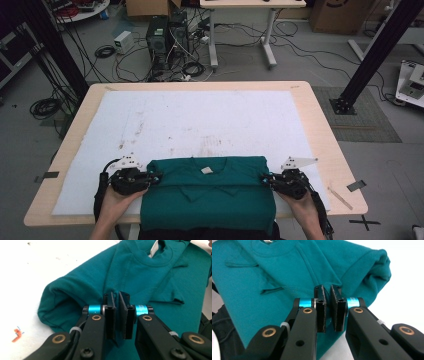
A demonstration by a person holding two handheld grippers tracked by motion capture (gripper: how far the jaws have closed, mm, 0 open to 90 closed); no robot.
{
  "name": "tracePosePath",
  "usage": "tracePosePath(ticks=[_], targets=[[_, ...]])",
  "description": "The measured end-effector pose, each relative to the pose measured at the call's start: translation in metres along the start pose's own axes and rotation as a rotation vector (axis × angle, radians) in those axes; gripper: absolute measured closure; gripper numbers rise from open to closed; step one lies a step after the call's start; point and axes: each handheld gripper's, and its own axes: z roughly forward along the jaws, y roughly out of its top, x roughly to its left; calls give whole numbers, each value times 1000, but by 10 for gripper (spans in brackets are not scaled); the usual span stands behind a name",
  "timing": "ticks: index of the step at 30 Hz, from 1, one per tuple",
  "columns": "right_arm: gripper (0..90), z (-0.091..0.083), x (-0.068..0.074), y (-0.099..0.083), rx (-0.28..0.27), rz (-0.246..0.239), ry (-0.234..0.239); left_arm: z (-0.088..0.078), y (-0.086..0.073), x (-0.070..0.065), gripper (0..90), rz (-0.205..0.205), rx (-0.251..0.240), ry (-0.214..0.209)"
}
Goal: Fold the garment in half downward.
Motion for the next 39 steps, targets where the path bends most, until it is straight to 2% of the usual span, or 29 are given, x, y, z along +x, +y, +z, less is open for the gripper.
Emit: tracePosePath(ticks=[1,3,5,7,11,14,15,16,18,20,21,22,23,25,27,32,36,39], targets=[[848,1,-1,-1,1,8,4,2,-1,0,834,-5,7,4],[798,2,-3,-2,0,29,17,1,-1,0,760,-5,11,-9],[693,0,-2,0,-13,22,-5,-3,2,0,642,-10,-6,-14],[632,-4,0,3,-27,27,-9,-6,9,0,575,-16,-30,-7],[595,-5,1,19,-57,6,8,0,30,-1,531,-7,-51,-14],[590,1,4,35,-50,-25,7,14,43,-3,530,7,-41,-5],[590,6,5,39,-47,-37,8,21,46,-3,531,-5,-27,1],[590,12,6,43,-30,-38,9,26,48,-2,533,-16,-11,5],[598,24,5,47,-5,-45,7,34,49,-1,562,-14,17,11],[665,35,5,47,35,-37,11,39,48,-2,646,1,40,12],[695,38,5,46,40,-40,17,40,46,-2,692,11,48,2],[765,40,6,45,42,-47,25,41,45,-2,745,9,51,-8],[792,40,7,44,44,-50,31,40,44,-3,768,11,49,-14],[865,38,9,42,39,-57,41,36,41,-4,838,4,27,-46],[875,34,10,40,25,-56,56,31,39,-6,867,9,8,-57],[881,20,14,33,-5,-62,87,17,30,-20,875,39,-19,-83],[881,13,21,25,-10,-69,103,9,23,-30,875,57,-20,-104],[881,8,27,17,-3,-93,123,2,15,-40,875,78,-15,-112]])
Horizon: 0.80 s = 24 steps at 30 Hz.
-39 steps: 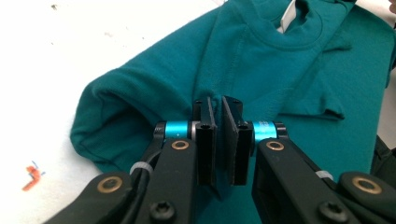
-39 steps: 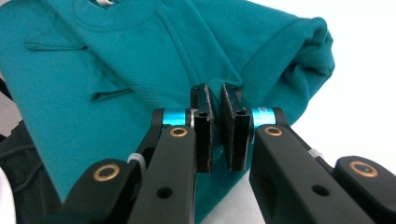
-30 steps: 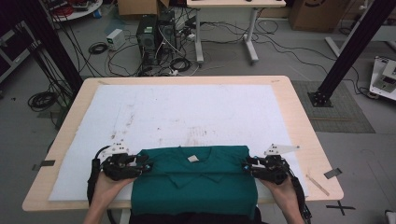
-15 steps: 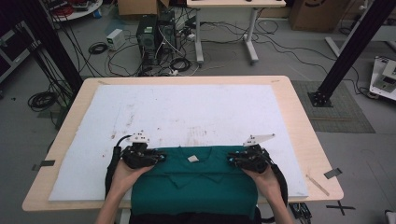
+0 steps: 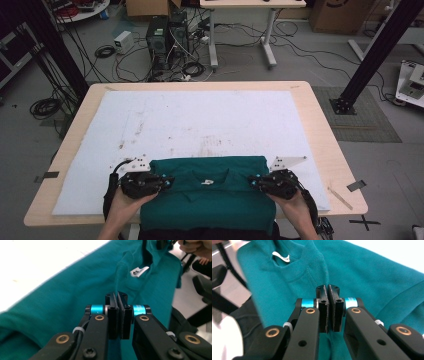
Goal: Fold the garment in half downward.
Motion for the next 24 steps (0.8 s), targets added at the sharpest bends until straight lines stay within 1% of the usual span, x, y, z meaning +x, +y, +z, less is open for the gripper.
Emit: tracePosePath(ticks=[1,3,5,8,11,13,14,15,16,17,18,19,20,21,22,23,24], targets=[[881,-2,3,-3,3,-3,11,-2,-2,-3,875,12,4,-10],[881,-6,9,-8,0,-8,28,-6,-7,-8,875,18,1,-23],[881,-9,13,-13,-2,-29,38,-7,-11,-13,875,30,6,-32],[882,-12,19,-19,8,-29,56,-8,-16,-19,875,32,14,-46],[881,-15,22,-23,17,-41,62,-8,-18,-24,875,41,24,-57],[878,-17,23,-27,24,-35,60,-10,-19,-26,875,38,26,-69],[878,-18,22,-29,22,-41,58,-11,-19,-26,871,41,25,-76],[865,-20,22,-31,19,-29,56,-12,-19,-27,851,42,20,-91],[825,-22,22,-33,11,-19,60,-14,-19,-27,807,41,12,-106],[799,-24,21,-35,-4,-16,64,-15,-19,-26,768,41,1,-115],[790,-26,20,-36,-5,-3,69,-17,-18,-26,733,33,-14,-117],[760,-28,19,-37,-14,-1,68,-19,-17,-24,689,30,-24,-109],[726,-30,18,-37,-17,8,53,-20,-16,-22,656,28,-37,-91],[676,-31,16,-36,-22,16,45,-22,-14,-19,618,13,-49,-64],[629,-32,14,-35,-29,24,28,-24,-11,-15,584,8,-57,6],[606,-32,10,-33,-36,32,3,-25,-9,-12,545,10,-55,68],[586,-31,9,-32,-33,46,-12,-26,-7,-8,520,10,-52,126]])
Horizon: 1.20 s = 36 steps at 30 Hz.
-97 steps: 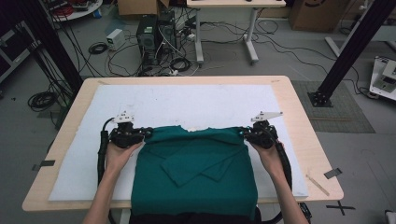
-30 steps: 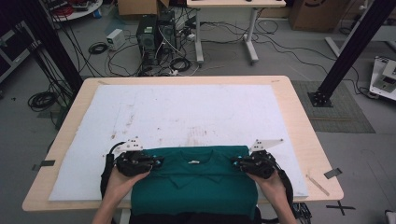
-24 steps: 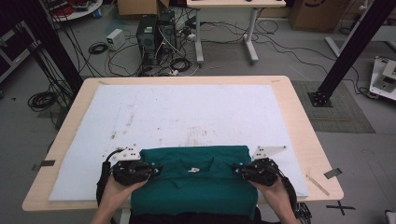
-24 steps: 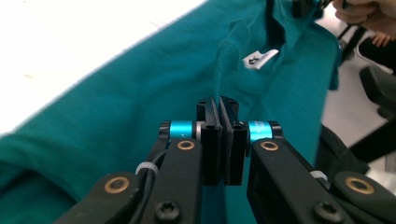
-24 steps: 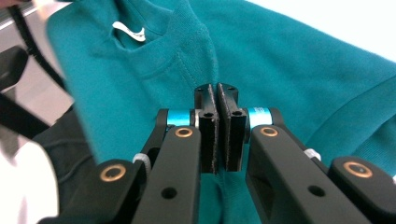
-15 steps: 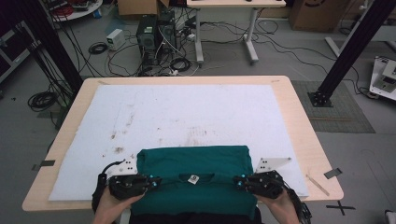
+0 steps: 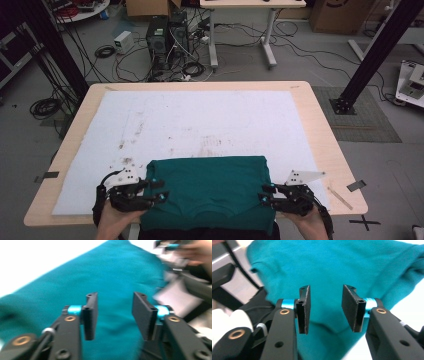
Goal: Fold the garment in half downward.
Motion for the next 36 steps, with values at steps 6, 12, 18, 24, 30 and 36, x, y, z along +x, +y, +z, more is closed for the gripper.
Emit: tracePosePath(ticks=[6,12,18,24,30,36], targets=[[382,7,-13,10,-19,28,-90,1,9,36,462,-48,9,176],[319,11,-32,27,-51,78,-149,15,12,66,409,-116,14,133],[316,24,-56,42,-26,98,-176,32,10,78,398,-136,72,86],[306,43,-71,53,49,117,-210,44,8,85,403,-141,120,66],[478,57,-67,54,110,35,-249,45,6,83,568,-103,140,42],[720,56,-59,52,101,6,-210,46,8,77,768,-71,162,48]])
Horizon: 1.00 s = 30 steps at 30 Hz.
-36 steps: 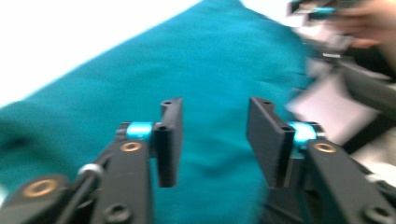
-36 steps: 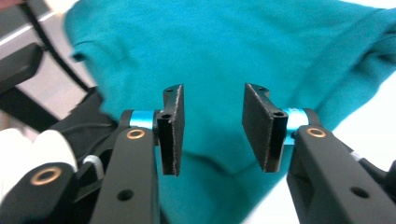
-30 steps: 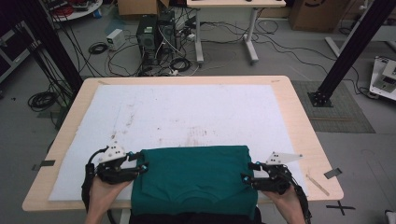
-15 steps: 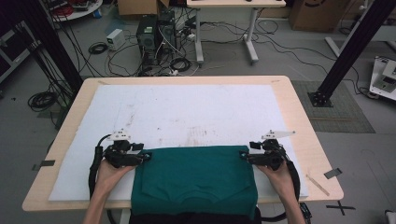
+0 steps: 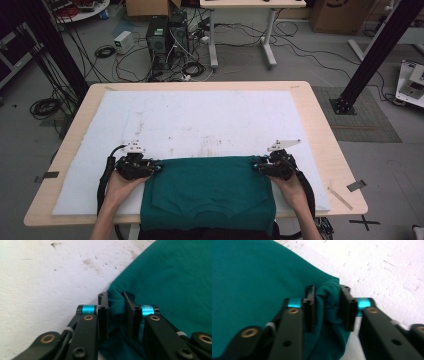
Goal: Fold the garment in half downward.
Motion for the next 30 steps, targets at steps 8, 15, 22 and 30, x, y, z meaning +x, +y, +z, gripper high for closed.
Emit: tracePosePath(ticks=[8,15,22,30], targets=[[774,5,1,12,2,-27,-78,8,17,3,781,-11,28,92],[773,19,-10,33,33,-22,-143,23,38,20,782,-29,47,139],[772,35,-21,51,41,-2,-201,34,50,34,781,-41,40,182],[773,51,-39,68,35,44,-214,49,65,51,781,-70,11,258]])
